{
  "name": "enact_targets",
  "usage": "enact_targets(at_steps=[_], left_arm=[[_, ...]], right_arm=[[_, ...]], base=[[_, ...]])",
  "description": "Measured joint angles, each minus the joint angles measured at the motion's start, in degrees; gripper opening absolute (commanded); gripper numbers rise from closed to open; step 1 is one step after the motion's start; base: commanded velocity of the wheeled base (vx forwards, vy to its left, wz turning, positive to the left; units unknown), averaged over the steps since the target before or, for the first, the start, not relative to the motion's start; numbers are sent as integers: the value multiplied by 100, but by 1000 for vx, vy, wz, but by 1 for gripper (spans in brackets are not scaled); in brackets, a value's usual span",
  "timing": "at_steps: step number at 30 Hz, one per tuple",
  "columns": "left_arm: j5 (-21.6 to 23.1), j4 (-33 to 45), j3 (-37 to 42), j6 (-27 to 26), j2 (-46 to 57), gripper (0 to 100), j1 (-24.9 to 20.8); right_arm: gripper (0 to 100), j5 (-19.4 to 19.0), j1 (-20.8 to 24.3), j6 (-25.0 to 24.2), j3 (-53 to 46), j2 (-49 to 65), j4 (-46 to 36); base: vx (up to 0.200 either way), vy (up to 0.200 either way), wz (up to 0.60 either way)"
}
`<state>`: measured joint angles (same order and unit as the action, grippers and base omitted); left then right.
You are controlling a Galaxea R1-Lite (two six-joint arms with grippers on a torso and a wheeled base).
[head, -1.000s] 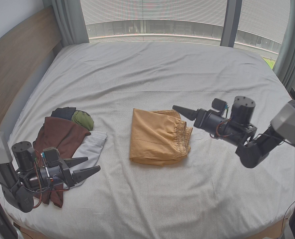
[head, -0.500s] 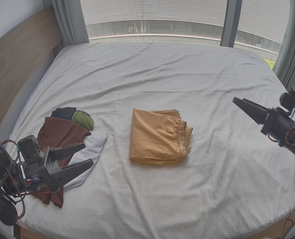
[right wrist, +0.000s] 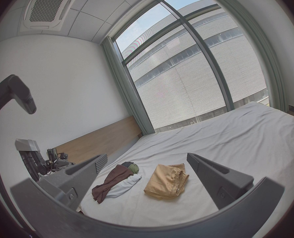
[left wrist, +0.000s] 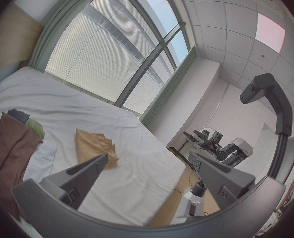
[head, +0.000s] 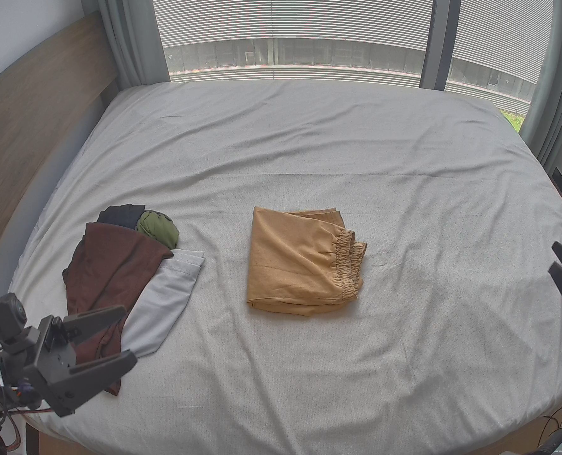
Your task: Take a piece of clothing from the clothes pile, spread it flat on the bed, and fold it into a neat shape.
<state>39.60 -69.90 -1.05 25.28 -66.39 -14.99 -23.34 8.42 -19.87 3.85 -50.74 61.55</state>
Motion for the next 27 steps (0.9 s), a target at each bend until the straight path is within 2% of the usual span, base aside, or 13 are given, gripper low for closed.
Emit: enact_targets(at_steps=[3,7,13,17,22,25,27], left_arm=[[-38,955,9,0,675,100,-7],[-68,2099,6,2,1730,100,-5],[-104,3544,6,13,3346,100,34],[-101,4383,-2,13,4294,100,172],[-89,4959,-13,-29,5257,100,483],[-201,5053,-2,-128,5669,100,627],[-301,5077,1,-189,5819,100,675]], right_arm=[[100,-2,-112,9,-132,534,-413],[100,-5,-300,28,-238,1454,-1396],[100,-13,-518,44,-251,2803,-2983],[100,-20,-672,85,-229,3558,-3744],[100,-20,-833,334,-249,4319,-4311],[100,22,-867,769,-273,4641,-4480],[100,206,-878,1037,-280,4763,-4539]], base=[[0,0,0],[0,0,0],[0,0,0],[0,0,0],[0,0,0],[0,0,0],[0,0,0]])
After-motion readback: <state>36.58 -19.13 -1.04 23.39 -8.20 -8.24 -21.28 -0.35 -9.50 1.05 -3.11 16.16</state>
